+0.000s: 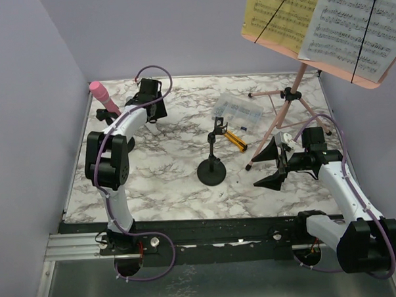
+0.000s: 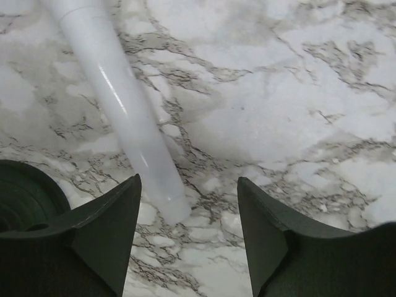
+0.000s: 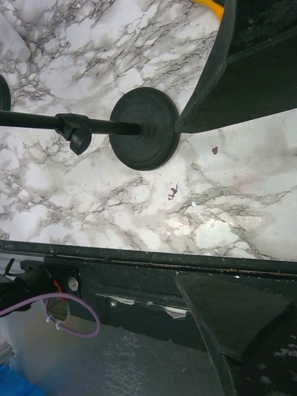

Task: Pack up the instrument practice props
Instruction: Place the microphone at the center of the board, then pick up the microphone stand at the center of the board.

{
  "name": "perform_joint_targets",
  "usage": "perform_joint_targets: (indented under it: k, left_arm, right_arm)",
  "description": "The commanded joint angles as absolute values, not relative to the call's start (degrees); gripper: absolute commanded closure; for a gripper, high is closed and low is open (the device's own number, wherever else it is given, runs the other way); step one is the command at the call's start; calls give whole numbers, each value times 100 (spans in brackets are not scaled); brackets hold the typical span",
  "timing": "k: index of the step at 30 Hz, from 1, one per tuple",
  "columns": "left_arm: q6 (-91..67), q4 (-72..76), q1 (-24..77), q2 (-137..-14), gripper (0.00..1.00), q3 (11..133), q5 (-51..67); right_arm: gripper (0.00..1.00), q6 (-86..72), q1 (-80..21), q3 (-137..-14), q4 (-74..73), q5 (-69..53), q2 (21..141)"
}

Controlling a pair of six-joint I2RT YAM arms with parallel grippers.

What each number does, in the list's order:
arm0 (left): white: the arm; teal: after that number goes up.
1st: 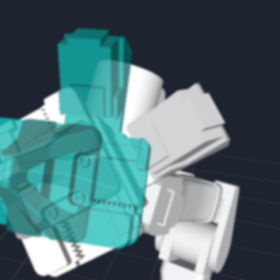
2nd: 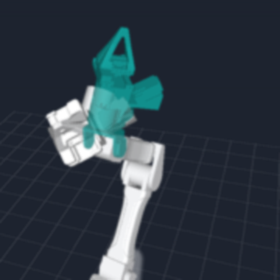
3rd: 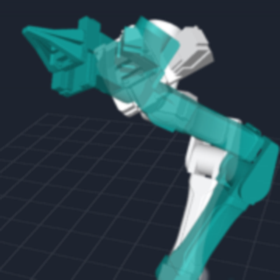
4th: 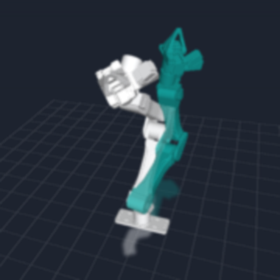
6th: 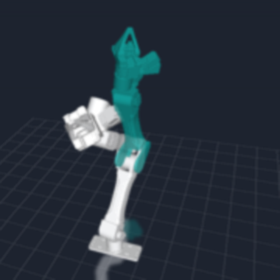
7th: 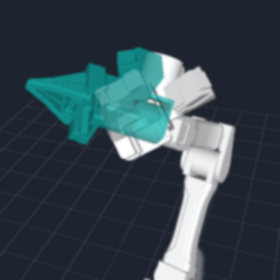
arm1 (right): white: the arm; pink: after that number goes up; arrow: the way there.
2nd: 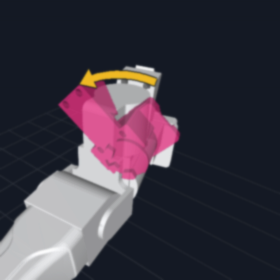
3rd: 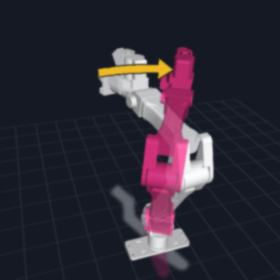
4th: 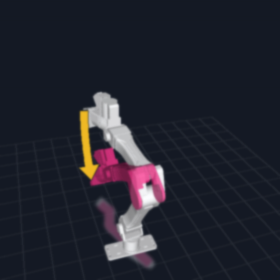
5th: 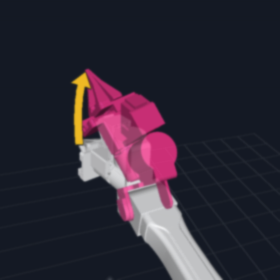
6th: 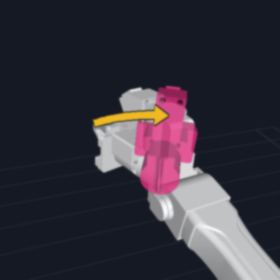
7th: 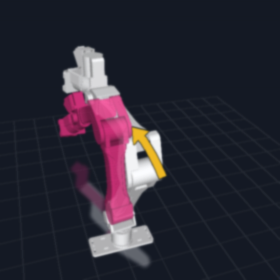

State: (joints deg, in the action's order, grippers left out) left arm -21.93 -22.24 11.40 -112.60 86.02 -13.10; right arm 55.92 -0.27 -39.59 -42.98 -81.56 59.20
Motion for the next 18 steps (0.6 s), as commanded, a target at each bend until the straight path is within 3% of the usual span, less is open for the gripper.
perform_joint_targets:
  k: [1, 8, 13, 18]
  left_arm:
    - [-1511, -2298, 1528, -10797, 32, 8483, -994]
    - [-865, -2239, 1865, -10267, 18, 8222, -19]
    - [-741, -1985, 1872, -9982, 2, 7999, 1129]
    - [-611, -1731, 1874, -9797, 1, 7819, 2056]
  right_arm:
    - [0, 5529, 0, -3867, -4174, -8008, 5888]
    - [0, 5493, 0, -3854, -4115, -7945, 5939]
    - [0, 5462, 2, -3843, -4080, -7914, 5976]
    - [1, 5445, 1, -3839, -4060, -7893, 5994]
